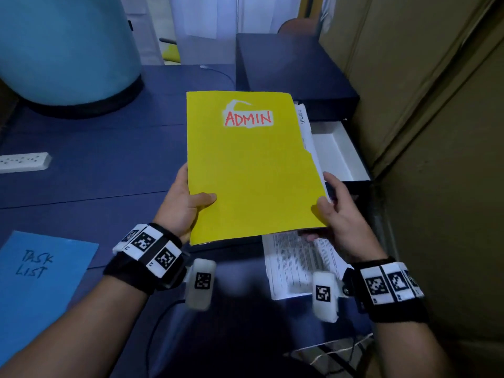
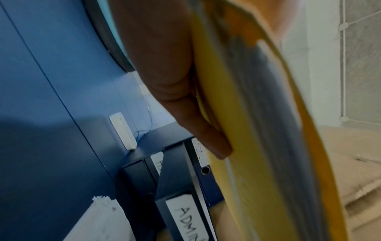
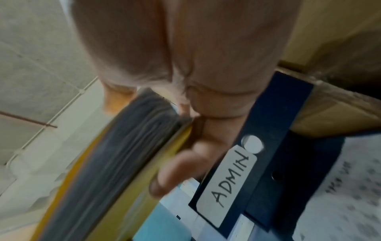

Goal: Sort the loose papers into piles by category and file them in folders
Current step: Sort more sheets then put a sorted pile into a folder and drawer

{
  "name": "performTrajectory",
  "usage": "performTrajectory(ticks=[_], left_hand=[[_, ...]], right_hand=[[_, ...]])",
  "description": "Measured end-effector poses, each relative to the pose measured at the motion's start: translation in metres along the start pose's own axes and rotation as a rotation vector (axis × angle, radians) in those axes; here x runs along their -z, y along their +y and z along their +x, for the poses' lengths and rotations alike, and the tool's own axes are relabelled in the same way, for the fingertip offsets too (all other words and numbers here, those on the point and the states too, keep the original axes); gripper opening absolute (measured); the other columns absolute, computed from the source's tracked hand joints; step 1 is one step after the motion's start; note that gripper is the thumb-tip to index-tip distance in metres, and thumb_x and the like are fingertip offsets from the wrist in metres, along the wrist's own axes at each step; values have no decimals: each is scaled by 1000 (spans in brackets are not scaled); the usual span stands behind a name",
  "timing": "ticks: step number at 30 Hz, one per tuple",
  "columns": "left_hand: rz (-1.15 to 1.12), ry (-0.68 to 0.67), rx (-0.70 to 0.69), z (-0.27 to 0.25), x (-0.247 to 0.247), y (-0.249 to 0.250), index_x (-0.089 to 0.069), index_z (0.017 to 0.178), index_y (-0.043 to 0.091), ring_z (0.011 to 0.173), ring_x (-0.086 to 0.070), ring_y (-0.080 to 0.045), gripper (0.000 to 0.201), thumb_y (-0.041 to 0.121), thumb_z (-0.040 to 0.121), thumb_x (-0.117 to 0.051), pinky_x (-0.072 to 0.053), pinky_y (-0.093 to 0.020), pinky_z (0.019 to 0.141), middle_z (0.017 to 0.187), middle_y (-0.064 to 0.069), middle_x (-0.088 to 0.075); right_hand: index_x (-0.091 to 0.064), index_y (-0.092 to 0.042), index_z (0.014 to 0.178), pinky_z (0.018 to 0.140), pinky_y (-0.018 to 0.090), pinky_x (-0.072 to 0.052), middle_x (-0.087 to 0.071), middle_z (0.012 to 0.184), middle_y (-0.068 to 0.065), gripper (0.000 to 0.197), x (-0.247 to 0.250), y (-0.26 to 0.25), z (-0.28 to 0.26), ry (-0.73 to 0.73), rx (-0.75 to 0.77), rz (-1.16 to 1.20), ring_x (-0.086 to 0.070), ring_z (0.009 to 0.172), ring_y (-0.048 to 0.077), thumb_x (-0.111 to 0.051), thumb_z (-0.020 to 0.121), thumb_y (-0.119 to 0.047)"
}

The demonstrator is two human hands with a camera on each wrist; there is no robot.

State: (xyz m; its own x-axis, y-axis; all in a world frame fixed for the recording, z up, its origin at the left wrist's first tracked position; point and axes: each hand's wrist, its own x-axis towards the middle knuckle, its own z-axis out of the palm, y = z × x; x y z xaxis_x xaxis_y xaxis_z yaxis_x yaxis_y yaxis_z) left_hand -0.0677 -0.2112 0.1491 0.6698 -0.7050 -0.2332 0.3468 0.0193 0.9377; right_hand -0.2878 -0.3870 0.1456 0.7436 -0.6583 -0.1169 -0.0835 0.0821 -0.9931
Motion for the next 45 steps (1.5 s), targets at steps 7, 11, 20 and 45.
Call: performTrajectory(ticks=[7,11,20,45], left_hand=[[50,-179,71,16,-46,-10,-16,150,30,111,-61,-28,86,-5,85,-60,-54,-45,88,134,-8,-56],[63,-273,87,17,-61,-12,-30,145,22,111,-61,-24,82,8,75,-70,-51,-41,93,126,-8,-62],[518,-236,-185,10,-73,-1,-55,124,26,96,-56,-13,72,48,62,-85,-51,-16,74,139,2,-35],[1176,-91,-363,84,-106,-38,-73,101,24,119,-38,-20,21,38,89,-63,-27,-32,95,128,4,-50]], right_hand=[[-52,-19,99,38,21,-36,-54,101,3,19,27,1,-6,392,-55,149,-47,40,11,-54,95,0],[-56,-19,90,33,15,-30,-53,82,7,16,45,-4,-2,552,-134,240,-43,34,10,-51,95,-4],[-63,-17,83,34,12,-28,-58,55,-3,25,61,-21,18,692,-123,350,-41,34,8,-45,93,-4],[-55,-17,104,64,30,-57,-60,99,12,34,37,28,35,527,-115,269,-66,72,23,-65,82,-42]])
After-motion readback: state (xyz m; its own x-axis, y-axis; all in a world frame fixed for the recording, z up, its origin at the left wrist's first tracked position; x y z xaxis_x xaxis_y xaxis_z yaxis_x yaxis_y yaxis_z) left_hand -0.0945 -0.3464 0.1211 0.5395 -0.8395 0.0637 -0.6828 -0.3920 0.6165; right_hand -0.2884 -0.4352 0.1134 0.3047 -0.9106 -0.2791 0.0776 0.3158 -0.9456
